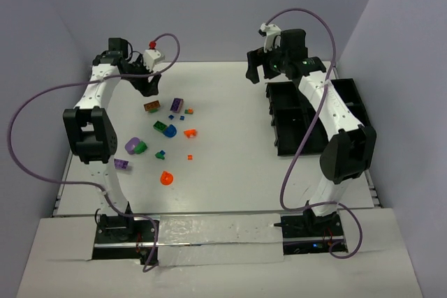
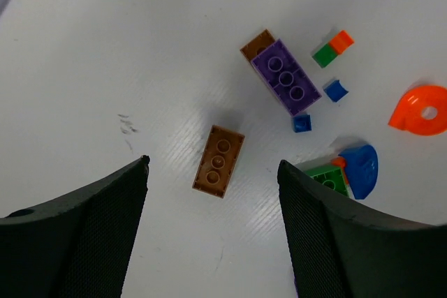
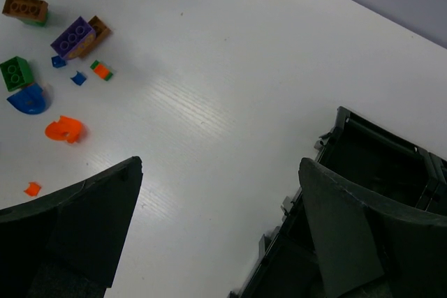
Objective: Sort the legos into containers by color
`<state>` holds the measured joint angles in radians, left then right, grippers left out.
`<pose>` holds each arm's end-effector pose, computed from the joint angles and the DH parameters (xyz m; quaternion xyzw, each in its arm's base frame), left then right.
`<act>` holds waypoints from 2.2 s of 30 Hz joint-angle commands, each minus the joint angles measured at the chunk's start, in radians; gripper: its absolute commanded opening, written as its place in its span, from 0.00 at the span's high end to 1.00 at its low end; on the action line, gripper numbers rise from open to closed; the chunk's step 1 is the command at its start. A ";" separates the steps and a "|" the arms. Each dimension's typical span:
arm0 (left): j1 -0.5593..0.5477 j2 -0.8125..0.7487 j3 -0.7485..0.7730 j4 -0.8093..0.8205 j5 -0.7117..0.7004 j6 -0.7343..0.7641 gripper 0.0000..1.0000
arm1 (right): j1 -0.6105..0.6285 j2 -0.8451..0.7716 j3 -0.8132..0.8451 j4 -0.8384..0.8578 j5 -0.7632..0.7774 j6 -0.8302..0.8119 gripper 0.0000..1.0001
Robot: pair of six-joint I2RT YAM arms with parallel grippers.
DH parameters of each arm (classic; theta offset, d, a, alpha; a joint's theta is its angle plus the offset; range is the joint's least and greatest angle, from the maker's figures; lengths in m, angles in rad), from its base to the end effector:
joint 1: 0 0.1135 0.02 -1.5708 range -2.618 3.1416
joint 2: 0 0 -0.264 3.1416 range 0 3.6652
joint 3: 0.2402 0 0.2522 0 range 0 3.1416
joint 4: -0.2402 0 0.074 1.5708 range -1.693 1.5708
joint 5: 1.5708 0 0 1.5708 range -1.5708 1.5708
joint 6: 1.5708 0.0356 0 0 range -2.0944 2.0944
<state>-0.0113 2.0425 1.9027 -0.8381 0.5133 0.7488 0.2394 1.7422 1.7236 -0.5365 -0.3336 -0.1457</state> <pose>0.4493 -0.0226 0.2869 0.4120 0.8315 -0.1246 0.3511 0.3883 0.1068 0.3723 -0.2441 0.8303 0.1674 0.4722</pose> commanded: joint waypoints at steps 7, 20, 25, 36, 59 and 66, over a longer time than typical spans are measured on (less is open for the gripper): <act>0.002 0.183 0.166 -0.070 -0.008 0.185 0.27 | -0.005 0.011 0.063 -0.056 0.020 -0.039 0.00; 0.004 0.257 0.185 -0.171 -0.069 0.288 0.25 | -0.005 0.007 0.039 -0.049 0.048 -0.058 0.00; 0.008 0.256 0.176 -0.193 -0.061 0.292 0.24 | -0.004 0.015 0.040 -0.046 0.048 -0.058 0.00; 0.034 0.277 0.141 -0.158 -0.077 0.283 0.25 | -0.005 0.024 0.047 -0.046 0.047 -0.058 0.00; 0.022 0.295 0.150 -0.182 -0.076 0.321 0.56 | -0.005 0.054 0.073 -0.043 0.056 -0.070 0.00; 0.020 0.282 0.166 -0.190 -0.064 0.316 0.81 | -0.005 0.059 0.079 -0.042 0.054 -0.068 0.00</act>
<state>0.0135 2.3398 2.0472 -1.0059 0.4205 1.0473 0.2375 1.7905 1.7492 -0.5924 -0.2806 -0.2047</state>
